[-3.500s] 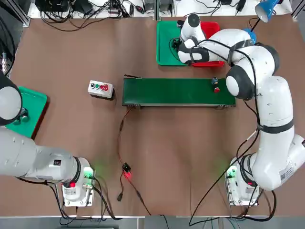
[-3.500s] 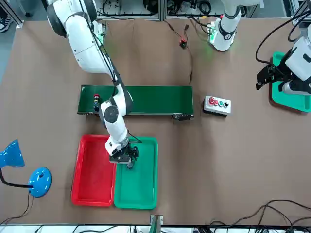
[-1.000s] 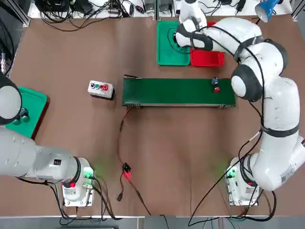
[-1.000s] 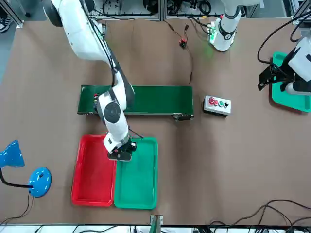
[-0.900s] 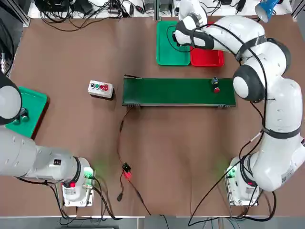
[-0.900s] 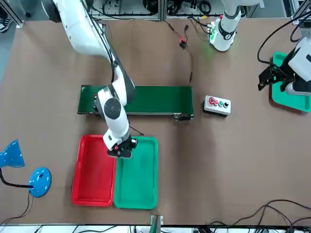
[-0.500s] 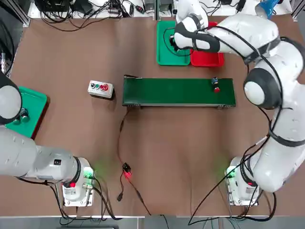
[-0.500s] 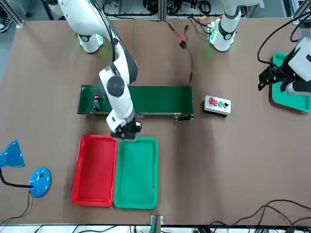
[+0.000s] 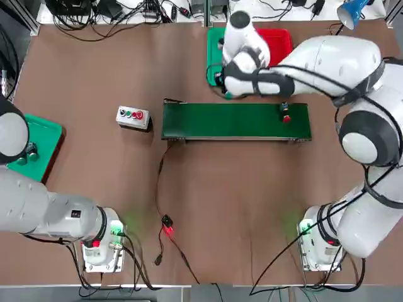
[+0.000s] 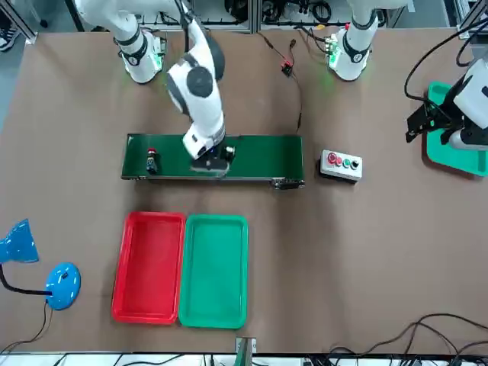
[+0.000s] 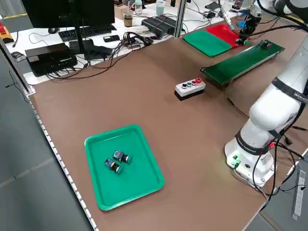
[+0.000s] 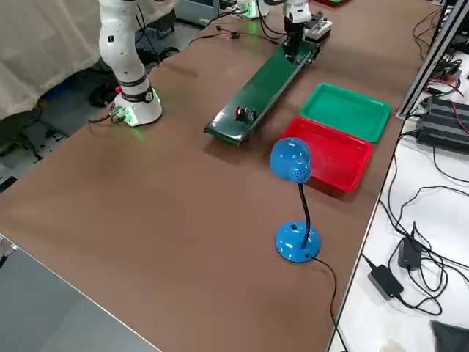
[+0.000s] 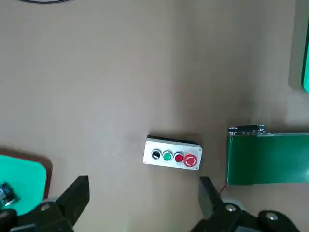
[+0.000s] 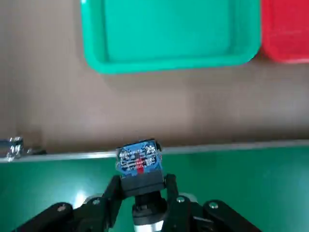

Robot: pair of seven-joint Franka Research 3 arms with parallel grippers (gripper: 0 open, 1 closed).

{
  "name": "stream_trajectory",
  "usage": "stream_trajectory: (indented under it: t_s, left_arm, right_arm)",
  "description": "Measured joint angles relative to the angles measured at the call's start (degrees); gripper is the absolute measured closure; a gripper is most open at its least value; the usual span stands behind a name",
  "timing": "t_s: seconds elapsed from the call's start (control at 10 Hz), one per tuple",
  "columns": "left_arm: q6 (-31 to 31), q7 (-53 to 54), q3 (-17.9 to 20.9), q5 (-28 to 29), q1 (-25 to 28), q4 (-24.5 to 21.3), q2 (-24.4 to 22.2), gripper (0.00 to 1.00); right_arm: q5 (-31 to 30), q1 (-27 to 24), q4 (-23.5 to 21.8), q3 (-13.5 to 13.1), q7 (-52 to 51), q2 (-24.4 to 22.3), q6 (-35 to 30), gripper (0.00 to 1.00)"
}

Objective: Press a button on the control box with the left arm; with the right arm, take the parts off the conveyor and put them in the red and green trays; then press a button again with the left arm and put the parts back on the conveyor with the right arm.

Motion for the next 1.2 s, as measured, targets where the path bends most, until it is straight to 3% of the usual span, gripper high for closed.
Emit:
stream_trajectory:
  t_s: [0.4, 1.2]
  left_arm:
    - [0.00, 0.00, 0.01, 0.00, -0.01, 0.00, 0.00, 0.00]
    - [0.00, 0.00, 0.01, 0.00, -0.01, 0.00, 0.00, 0.00]
  right_arm:
    - [0.00, 3.90, -5.03, -0.02, 3.04, 0.03, 6.81, 0.59]
    - [-0.03, 5.97, -6.03, -0.27, 6.14, 4.09, 13.11, 0.59]
